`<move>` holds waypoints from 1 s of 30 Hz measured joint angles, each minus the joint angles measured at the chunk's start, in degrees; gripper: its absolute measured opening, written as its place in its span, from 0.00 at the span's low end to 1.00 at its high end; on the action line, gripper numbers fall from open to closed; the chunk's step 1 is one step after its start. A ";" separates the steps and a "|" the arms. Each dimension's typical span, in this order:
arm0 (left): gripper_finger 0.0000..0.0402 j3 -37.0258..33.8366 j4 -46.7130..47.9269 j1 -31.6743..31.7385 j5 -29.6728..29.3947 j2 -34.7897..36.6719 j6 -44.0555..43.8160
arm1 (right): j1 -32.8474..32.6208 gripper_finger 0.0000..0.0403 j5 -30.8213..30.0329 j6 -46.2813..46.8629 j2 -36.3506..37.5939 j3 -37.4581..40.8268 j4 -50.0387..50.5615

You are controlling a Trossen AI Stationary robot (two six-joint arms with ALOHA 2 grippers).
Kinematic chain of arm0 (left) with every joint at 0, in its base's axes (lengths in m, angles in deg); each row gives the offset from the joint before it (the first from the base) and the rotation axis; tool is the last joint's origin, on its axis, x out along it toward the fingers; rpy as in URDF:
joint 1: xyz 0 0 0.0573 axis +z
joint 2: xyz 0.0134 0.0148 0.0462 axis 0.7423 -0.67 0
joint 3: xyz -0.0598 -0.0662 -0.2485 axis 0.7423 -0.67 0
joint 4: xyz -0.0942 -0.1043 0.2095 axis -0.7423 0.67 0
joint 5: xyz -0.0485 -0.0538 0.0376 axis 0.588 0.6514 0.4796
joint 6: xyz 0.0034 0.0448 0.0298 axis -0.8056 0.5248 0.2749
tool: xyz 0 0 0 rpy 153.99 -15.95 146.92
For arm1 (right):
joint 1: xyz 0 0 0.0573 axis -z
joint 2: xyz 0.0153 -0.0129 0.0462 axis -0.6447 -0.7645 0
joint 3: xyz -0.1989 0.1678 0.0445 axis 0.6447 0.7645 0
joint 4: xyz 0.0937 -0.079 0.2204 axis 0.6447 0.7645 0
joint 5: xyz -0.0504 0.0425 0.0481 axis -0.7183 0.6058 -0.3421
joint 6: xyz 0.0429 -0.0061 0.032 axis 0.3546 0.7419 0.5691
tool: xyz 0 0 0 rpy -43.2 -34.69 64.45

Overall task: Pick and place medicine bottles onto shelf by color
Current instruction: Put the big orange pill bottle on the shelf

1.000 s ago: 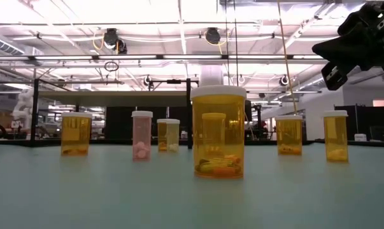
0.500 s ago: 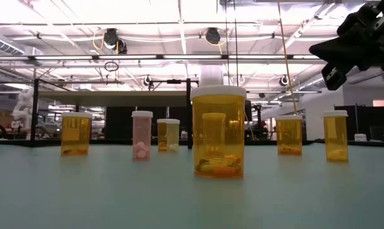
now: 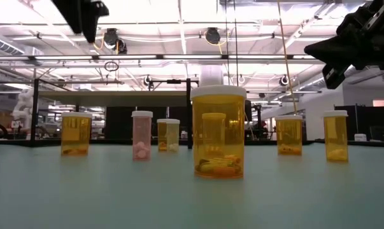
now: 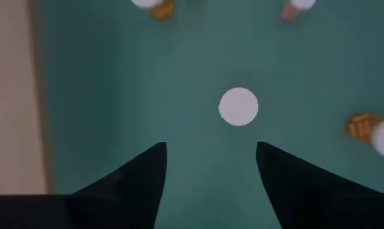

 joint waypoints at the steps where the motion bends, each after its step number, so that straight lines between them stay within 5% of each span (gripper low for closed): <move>1: 0.65 -1.48 -1.36 -0.15 0.00 -0.02 -0.04 | 0.00 0.00 -0.02 -0.45 -0.18 0.00 -0.18; 12: 0.97 -13.32 -13.86 -3.73 0.35 0.01 -4.89 | 0.00 0.00 -0.02 -1.23 -2.54 0.00 -0.22; 30: 1.00 -15.67 -20.43 -10.79 0.26 -10.29 -7.76 | 0.00 0.00 0.00 -2.27 -3.64 0.00 -0.29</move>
